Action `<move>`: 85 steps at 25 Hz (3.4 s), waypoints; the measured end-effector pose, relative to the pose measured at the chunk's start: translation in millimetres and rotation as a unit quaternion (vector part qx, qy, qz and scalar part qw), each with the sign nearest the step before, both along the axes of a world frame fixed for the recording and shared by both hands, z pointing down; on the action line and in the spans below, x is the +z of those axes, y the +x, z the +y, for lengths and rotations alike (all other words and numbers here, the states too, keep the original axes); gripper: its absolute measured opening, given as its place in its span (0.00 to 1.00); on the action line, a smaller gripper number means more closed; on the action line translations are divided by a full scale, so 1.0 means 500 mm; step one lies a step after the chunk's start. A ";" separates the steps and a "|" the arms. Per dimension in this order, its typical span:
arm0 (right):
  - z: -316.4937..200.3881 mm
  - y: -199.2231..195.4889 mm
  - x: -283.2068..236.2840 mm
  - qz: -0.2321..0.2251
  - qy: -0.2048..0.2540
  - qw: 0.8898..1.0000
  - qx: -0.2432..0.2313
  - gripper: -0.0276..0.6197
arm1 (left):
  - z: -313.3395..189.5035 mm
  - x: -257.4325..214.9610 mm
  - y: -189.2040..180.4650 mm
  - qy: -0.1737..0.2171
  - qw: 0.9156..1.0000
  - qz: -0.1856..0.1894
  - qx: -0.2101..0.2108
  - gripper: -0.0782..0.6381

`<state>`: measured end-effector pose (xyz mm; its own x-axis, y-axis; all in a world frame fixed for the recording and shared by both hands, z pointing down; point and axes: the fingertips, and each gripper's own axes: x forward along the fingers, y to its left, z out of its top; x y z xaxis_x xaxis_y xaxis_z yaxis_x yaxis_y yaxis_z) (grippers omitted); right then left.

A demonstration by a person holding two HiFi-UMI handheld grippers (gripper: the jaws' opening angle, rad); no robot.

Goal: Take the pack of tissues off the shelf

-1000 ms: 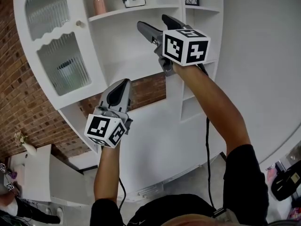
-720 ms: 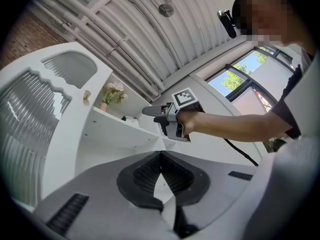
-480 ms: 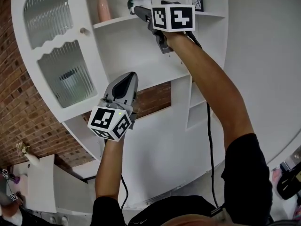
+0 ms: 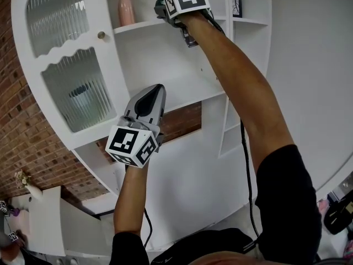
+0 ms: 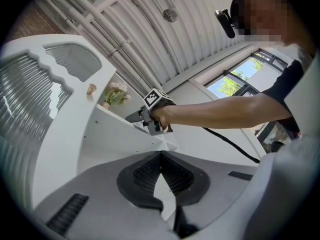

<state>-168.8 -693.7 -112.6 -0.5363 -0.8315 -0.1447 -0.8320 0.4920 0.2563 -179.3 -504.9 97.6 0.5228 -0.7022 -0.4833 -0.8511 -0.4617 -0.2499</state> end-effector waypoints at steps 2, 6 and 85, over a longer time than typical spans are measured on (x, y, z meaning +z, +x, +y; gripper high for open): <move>-0.019 -0.004 0.005 0.004 -0.012 1.000 0.008 0.73 | -0.003 0.004 -0.015 0.001 1.000 0.002 -0.004 0.11; -0.034 -0.003 0.006 0.009 -0.016 1.000 0.025 0.73 | -0.005 0.008 -0.043 0.004 1.000 0.003 -0.011 0.11; 0.464 0.274 0.645 -0.075 0.191 0.965 -0.164 0.39 | 0.107 0.216 0.057 -0.033 0.998 0.046 0.009 0.11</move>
